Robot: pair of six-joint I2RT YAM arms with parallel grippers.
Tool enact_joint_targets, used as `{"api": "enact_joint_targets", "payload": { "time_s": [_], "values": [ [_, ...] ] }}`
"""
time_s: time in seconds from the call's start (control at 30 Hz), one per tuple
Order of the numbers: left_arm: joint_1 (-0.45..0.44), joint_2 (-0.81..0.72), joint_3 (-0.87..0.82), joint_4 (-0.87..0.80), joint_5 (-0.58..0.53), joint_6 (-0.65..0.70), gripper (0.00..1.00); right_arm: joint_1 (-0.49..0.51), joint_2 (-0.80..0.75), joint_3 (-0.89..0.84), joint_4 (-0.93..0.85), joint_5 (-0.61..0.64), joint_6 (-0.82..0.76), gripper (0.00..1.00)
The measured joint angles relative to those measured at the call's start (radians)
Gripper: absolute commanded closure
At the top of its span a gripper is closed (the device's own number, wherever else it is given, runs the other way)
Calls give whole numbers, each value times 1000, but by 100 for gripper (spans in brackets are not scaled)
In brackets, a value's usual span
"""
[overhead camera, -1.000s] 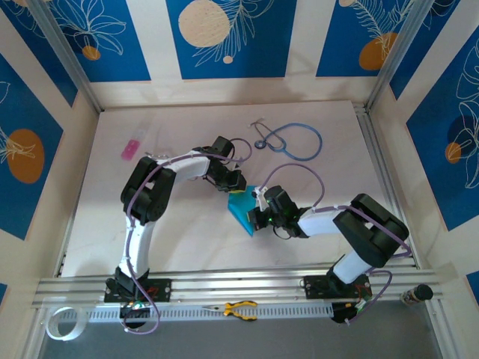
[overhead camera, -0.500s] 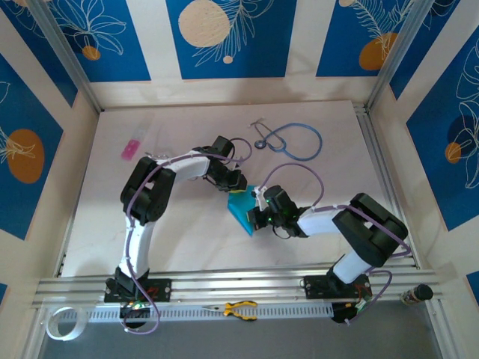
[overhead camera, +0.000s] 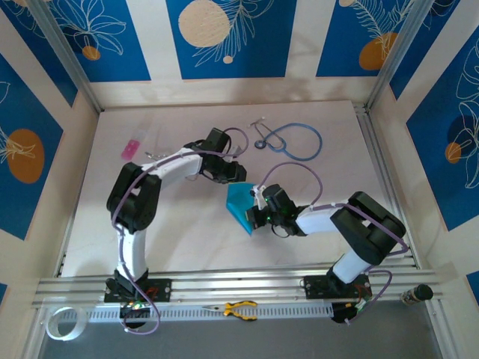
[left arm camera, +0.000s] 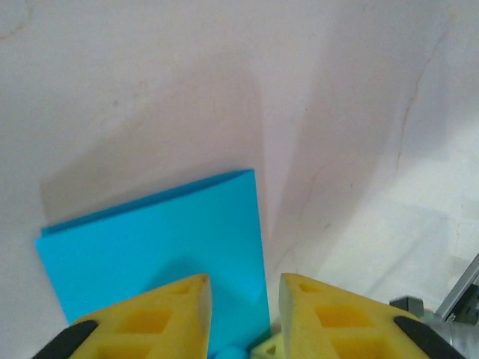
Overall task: Fold a paper plane with a square sheet of paper (pick it up from the middle)
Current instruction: Third fold the triangle at the center of the table.
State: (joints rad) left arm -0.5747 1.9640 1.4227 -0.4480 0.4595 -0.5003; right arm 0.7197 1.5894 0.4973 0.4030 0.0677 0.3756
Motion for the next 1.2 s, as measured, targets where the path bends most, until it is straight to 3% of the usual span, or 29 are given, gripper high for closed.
{"api": "enact_joint_targets", "payload": {
  "time_s": [0.2, 0.43, 0.6, 0.93, 1.2],
  "values": [
    [0, -160, -227, 125, 7, -109, 100, 0, 5, 2, 2, -1, 0, 95],
    [-12, -267, -518, 420, 50, -338, 100, 0, 6, 6, 1, -1, 0, 95],
    [-44, -275, -627, 571, 57, -451, 100, 0, 8, 6, 1, -1, 0, 95],
    [-78, -268, -682, 745, 57, -552, 100, 0, 13, 11, 1, -4, 0, 95],
    [-80, -235, -686, 779, 57, -568, 100, 0, 13, 11, 1, -4, 0, 95]
  ]
}}
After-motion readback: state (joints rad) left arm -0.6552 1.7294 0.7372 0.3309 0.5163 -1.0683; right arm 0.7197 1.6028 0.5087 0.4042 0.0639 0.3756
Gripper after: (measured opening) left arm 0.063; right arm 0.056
